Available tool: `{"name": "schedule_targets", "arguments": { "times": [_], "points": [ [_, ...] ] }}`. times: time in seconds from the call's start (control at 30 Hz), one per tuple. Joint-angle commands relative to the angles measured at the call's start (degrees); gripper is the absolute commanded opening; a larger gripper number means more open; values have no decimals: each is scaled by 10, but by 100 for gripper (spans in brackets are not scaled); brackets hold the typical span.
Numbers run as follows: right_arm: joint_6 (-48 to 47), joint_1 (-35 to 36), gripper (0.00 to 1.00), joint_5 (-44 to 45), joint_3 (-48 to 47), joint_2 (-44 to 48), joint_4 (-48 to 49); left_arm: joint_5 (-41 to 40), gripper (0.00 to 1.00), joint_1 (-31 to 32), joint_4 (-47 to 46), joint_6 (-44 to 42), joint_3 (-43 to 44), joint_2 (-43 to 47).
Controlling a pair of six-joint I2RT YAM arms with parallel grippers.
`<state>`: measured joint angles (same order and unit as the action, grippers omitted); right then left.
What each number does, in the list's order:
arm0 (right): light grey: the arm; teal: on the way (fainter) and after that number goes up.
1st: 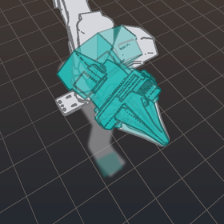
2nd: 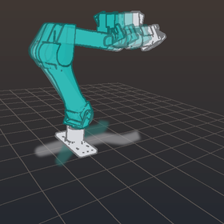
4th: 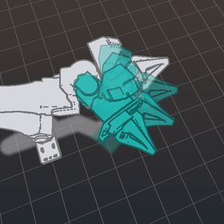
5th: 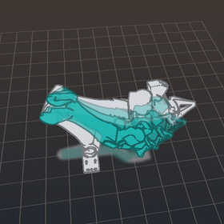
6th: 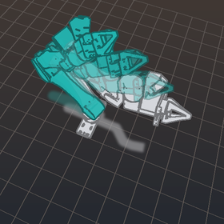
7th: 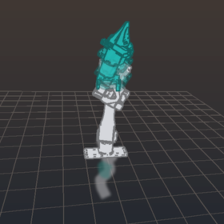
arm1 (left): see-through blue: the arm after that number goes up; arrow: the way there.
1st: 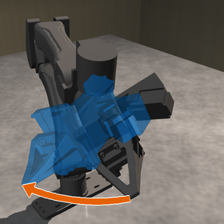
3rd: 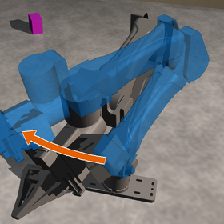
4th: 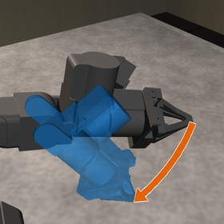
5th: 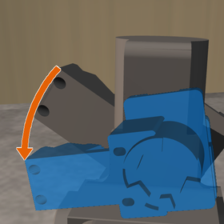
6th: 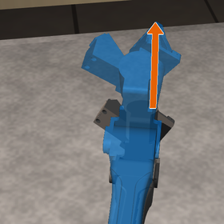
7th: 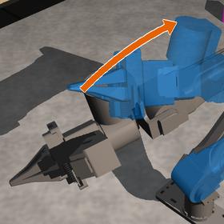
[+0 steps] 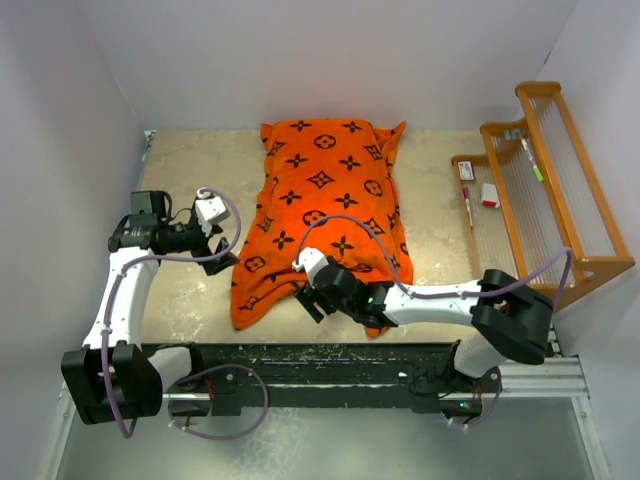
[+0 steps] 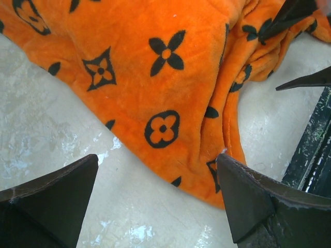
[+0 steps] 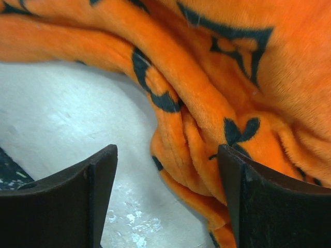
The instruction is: Remove the pillowcase from the pillow
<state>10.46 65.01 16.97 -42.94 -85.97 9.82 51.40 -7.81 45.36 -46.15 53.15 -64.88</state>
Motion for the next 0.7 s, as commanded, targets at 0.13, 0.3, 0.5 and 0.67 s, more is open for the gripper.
{"name": "schedule_targets", "arguments": {
  "times": [0.13, 0.3, 0.5, 0.67],
  "points": [
    [60, -16, 66, -6, 39, -6, 22, 26, 100, -2, -29, -23, 7, 15],
    [142, -48, 7, -3, 65, 85, -12, 46, 99, 5, 24, -94, 10, 36],
    [141, -72, 0, -11, 38, 255, -37, 22, 99, 67, 43, -114, 1, 81],
    [94, -74, 0, -5, -108, 224, -137, -23, 99, 162, 33, -75, -5, 114]
  ]
}}
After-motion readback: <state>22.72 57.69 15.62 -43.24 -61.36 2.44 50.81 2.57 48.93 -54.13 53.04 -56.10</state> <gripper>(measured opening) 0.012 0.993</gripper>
